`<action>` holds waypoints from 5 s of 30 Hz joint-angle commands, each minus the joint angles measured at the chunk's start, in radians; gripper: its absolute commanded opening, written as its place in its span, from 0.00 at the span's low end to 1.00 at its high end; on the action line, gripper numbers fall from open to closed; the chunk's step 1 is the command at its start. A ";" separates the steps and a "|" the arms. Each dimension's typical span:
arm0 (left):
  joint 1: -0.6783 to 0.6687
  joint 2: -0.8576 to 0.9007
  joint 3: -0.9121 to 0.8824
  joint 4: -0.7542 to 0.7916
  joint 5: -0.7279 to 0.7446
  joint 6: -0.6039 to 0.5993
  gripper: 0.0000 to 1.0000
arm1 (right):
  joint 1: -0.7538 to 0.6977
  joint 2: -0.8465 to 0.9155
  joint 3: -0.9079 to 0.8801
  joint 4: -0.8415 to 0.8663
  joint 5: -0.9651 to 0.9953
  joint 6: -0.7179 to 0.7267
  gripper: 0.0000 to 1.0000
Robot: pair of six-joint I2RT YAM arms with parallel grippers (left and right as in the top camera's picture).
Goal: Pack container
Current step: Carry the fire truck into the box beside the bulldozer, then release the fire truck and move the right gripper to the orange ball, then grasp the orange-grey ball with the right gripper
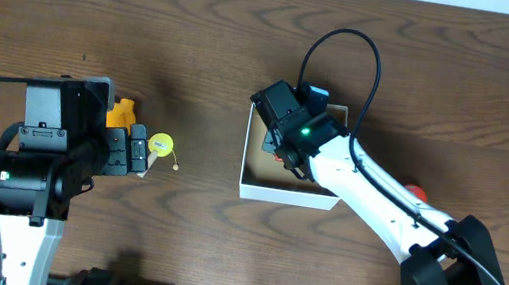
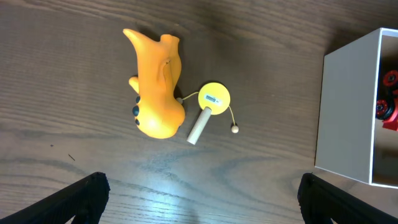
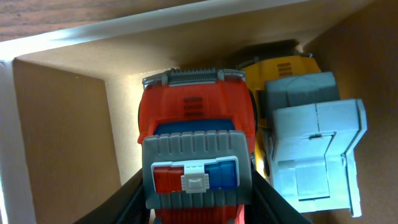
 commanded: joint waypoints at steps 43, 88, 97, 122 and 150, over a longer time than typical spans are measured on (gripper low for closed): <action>0.003 0.000 0.000 -0.002 -0.003 -0.010 0.98 | 0.026 0.007 0.091 -0.032 -0.093 -0.331 0.10; 0.003 0.000 0.000 -0.003 -0.003 -0.010 0.98 | -0.003 0.148 0.089 0.041 -0.056 -0.539 0.17; 0.003 0.000 0.000 -0.003 -0.003 -0.010 0.98 | 0.002 0.148 0.089 0.074 -0.092 -0.555 0.22; 0.003 0.000 0.000 -0.003 -0.003 -0.010 0.98 | -0.314 -0.236 0.256 -0.266 0.007 -0.255 0.99; 0.003 0.000 0.000 -0.003 0.000 -0.013 0.98 | -0.818 -0.307 -0.341 -0.199 -0.261 -0.145 0.99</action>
